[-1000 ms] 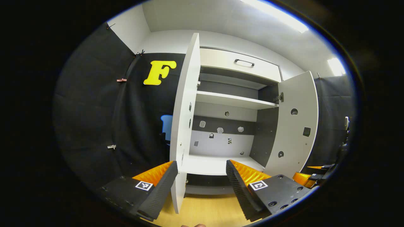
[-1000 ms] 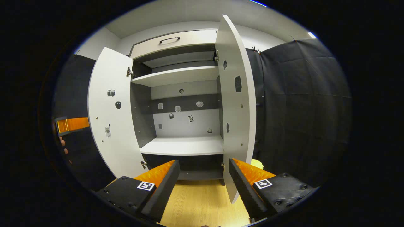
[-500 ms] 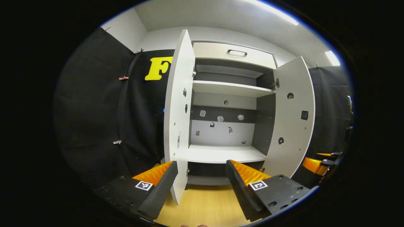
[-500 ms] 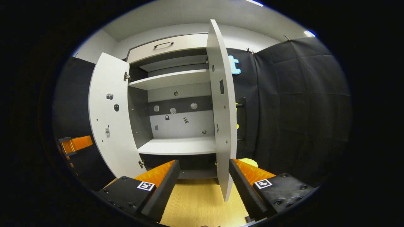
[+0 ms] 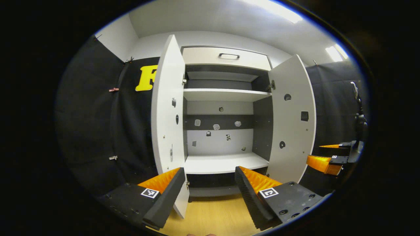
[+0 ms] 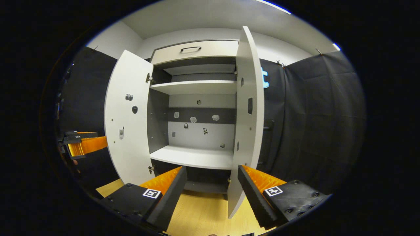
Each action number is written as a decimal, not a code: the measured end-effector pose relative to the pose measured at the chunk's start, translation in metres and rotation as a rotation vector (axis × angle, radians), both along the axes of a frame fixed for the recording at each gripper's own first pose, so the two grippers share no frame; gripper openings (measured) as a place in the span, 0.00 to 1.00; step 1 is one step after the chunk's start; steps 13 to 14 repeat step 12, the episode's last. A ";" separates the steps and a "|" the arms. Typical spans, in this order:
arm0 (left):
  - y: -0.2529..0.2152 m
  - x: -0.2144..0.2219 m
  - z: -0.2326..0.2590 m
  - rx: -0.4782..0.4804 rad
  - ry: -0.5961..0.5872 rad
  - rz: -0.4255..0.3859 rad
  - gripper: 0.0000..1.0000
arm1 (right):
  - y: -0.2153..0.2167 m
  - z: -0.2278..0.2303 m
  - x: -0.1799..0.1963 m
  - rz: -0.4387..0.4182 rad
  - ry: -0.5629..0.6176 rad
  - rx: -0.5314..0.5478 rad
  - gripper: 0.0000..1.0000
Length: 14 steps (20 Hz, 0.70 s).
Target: Open the right door of the double-door shoe cabinet with the right hand, and open the left door with the left hand.
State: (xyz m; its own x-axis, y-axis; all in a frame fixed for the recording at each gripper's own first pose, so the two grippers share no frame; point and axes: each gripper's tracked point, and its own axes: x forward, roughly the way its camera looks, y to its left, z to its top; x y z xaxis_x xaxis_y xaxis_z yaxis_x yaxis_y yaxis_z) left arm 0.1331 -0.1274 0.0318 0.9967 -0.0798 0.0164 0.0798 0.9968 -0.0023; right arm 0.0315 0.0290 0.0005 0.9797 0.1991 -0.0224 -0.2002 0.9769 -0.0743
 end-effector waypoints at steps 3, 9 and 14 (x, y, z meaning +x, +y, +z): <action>-0.005 0.000 0.003 0.004 -0.011 -0.003 0.95 | 0.007 0.011 0.001 0.000 -0.042 -0.020 0.98; -0.003 0.004 0.003 0.009 -0.013 0.038 0.95 | 0.002 0.017 0.006 -0.059 -0.060 0.015 0.98; 0.005 0.005 0.004 0.056 -0.024 0.066 0.95 | 0.006 0.013 0.007 -0.059 -0.047 0.048 0.98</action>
